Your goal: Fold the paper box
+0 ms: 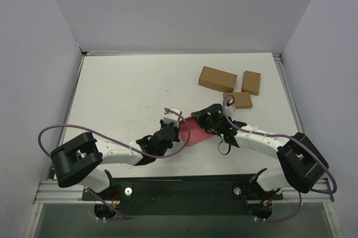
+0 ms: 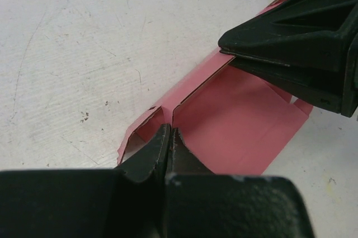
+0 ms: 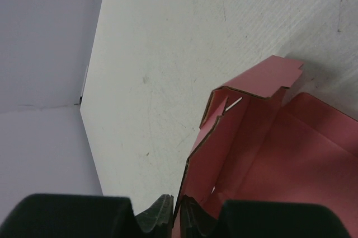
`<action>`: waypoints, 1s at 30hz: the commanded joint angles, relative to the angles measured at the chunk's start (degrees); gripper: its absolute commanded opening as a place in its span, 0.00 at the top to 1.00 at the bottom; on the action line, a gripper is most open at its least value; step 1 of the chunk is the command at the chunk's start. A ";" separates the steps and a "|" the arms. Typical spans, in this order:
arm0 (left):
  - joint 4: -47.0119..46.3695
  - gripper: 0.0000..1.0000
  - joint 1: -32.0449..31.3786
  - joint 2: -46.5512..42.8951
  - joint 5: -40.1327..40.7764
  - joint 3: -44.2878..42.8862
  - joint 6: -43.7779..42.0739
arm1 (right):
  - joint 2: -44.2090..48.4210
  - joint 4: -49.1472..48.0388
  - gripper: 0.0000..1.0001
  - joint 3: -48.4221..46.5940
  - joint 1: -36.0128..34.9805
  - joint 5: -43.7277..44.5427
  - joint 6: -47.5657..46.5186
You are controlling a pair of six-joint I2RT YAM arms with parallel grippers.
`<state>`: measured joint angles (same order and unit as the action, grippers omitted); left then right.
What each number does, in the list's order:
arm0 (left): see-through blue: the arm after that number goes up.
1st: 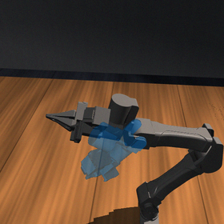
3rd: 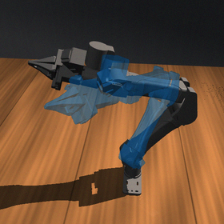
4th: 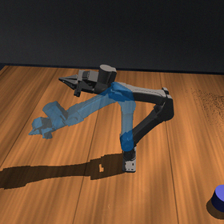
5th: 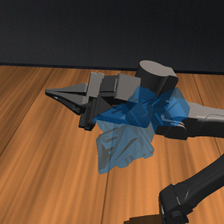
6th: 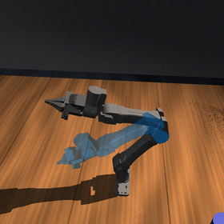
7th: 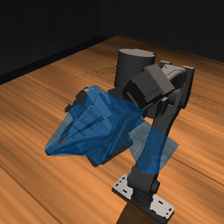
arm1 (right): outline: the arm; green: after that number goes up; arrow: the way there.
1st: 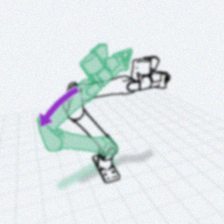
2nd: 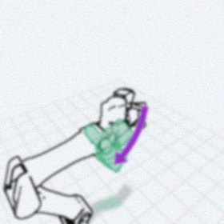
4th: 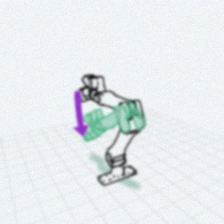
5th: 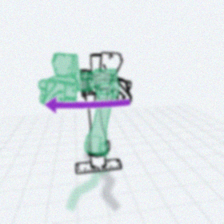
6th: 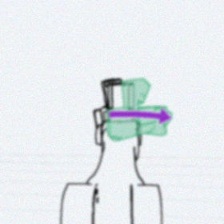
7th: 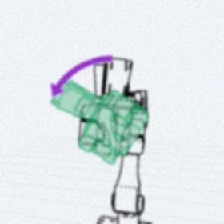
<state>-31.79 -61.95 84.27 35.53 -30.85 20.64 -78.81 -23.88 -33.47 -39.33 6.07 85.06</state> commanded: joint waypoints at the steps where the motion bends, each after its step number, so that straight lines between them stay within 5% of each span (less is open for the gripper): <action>1: 0.77 1.00 -0.45 0.72 -2.21 -1.23 0.36 | -1.08 -3.19 0.93 0.25 0.40 0.53 0.46; 3: -0.46 0.99 -0.45 0.46 -3.18 -0.88 -0.51 | -1.52 -3.19 0.95 -0.36 0.40 0.44 0.37; 7: -2.04 0.56 -0.27 -1.38 -7.56 -0.44 -2.80 | -3.37 -3.10 1.00 -1.33 1.10 -0.70 0.11; 10: -1.34 0.43 0.69 -5.94 -10.02 1.14 -3.76 | -3.72 -3.28 1.00 -1.77 1.54 -1.84 0.11; 19: -0.82 0.27 5.35 -18.35 -17.15 11.16 -13.60 | -0.30 3.13 1.00 -3.70 2.07 -3.60 0.37; 30: -1.78 0.23 6.67 -9.31 -18.04 7.92 -26.00 | 0.67 6.91 1.00 -5.73 2.07 -3.69 0.02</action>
<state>-31.62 -55.77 71.92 18.20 -19.64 -0.67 -80.14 -19.07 -37.19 -37.80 1.89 85.47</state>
